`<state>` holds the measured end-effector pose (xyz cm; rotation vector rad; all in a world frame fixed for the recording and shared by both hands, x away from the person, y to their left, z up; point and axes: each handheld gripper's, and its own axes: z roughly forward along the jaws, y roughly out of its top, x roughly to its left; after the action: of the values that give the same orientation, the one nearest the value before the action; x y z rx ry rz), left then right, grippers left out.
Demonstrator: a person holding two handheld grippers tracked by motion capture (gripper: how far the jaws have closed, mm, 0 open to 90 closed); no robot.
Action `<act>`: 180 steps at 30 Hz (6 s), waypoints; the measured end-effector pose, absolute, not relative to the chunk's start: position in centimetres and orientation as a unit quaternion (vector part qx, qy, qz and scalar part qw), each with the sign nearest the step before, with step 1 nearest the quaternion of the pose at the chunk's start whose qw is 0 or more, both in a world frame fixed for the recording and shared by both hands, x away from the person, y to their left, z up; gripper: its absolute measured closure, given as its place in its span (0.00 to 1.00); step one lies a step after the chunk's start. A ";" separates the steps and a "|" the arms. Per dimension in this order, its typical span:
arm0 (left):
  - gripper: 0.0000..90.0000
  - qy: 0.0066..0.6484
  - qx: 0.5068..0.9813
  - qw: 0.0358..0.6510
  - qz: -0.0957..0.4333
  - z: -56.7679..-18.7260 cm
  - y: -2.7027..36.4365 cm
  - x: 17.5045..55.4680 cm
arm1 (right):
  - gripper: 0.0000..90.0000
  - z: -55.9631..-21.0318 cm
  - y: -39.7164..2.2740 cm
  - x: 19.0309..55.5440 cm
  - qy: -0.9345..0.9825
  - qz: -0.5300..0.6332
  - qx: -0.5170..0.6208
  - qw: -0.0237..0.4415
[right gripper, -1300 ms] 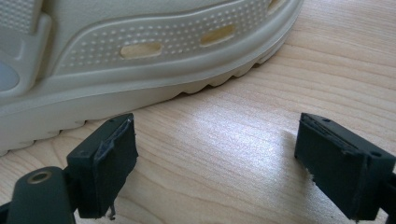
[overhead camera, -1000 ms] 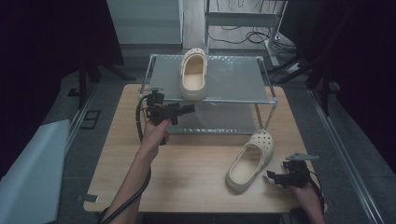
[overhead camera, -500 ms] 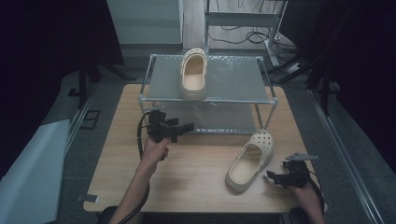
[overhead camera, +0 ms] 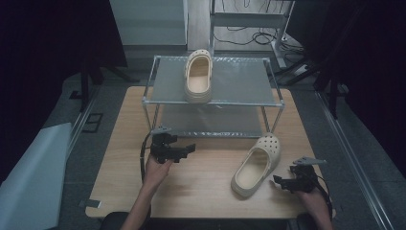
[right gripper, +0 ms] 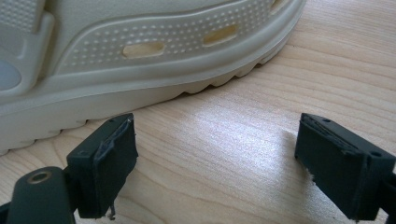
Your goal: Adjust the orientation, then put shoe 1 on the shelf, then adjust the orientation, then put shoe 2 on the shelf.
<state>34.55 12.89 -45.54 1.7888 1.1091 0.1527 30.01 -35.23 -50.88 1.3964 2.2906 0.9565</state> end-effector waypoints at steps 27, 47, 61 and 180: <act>0.01 0.435 0.792 0.408 0.131 -50.0 11.4 30.9 | 0.14 -50.4 -35.2 29.7 0.792 0.343 0.482 0.150; 0.00 0.425 0.799 0.400 0.145 -50.3 11.3 30.8 | 0.09 -49.5 -34.7 28.7 0.791 0.359 0.467 0.163; 0.00 0.431 0.799 0.391 0.154 -50.3 11.8 30.9 | 0.00 -48.3 -33.0 28.1 0.787 0.382 0.456 0.163; 0.00 0.419 0.807 0.400 0.116 -50.7 11.5 31.3 | 0.83 -44.5 -37.0 33.6 0.622 0.476 0.619 -0.062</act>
<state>31.32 11.50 -50.73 2.0417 1.0587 0.2933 33.63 -37.05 -44.45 2.0238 2.0355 1.5554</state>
